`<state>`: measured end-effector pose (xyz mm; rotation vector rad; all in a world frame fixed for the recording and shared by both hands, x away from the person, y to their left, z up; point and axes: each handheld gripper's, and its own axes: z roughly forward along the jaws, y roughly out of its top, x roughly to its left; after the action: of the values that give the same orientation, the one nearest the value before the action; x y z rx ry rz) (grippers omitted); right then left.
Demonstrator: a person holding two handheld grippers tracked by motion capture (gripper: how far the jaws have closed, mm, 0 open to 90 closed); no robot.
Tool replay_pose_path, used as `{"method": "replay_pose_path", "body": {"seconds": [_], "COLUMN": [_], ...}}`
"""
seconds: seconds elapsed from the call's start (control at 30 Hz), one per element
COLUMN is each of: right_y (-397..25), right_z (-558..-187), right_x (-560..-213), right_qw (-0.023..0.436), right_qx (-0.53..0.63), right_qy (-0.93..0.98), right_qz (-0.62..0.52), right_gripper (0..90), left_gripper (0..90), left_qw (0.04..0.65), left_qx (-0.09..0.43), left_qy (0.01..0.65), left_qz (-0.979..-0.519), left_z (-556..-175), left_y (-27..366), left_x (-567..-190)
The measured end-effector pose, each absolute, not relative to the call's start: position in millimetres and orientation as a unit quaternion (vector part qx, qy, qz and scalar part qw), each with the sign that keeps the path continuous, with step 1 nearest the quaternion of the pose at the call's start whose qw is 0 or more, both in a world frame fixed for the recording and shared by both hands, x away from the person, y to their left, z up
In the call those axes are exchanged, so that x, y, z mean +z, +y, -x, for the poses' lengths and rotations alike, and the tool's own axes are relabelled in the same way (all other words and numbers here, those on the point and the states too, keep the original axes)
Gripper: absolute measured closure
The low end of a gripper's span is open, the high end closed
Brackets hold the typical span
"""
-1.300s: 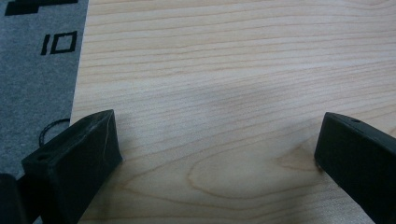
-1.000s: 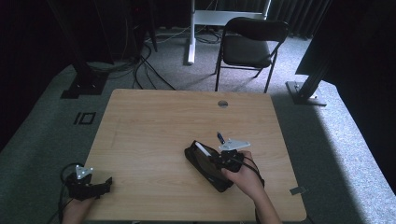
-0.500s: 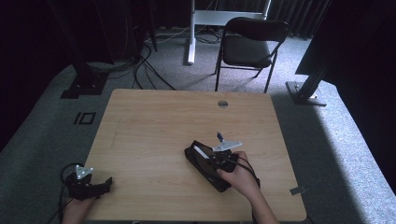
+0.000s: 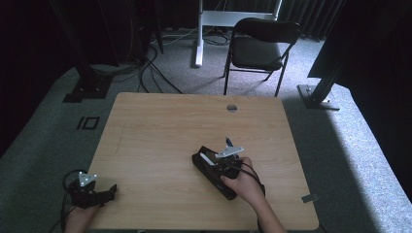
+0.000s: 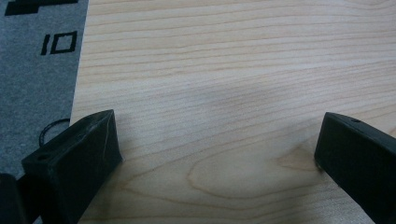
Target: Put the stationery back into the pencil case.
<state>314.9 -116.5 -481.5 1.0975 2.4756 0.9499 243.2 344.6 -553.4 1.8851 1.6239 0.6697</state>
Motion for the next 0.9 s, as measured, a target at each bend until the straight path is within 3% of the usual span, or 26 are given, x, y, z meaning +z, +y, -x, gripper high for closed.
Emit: {"method": "replay_pose_path", "body": {"seconds": [0.9], "right_y": [-96.0], "right_z": [-332.9], "right_x": [-500.3], "right_qw": [0.129], "right_qx": [0.275], "right_qy": [0.871], "right_qz": [-0.386], "right_gripper": [78.4], "left_gripper": [0.2], "left_qw": [0.279], "left_qx": [0.250], "left_qy": [0.605], "left_qz": [-0.703], "left_z": [-243.2], "left_y": [344.6], "left_x": [-553.4]}}
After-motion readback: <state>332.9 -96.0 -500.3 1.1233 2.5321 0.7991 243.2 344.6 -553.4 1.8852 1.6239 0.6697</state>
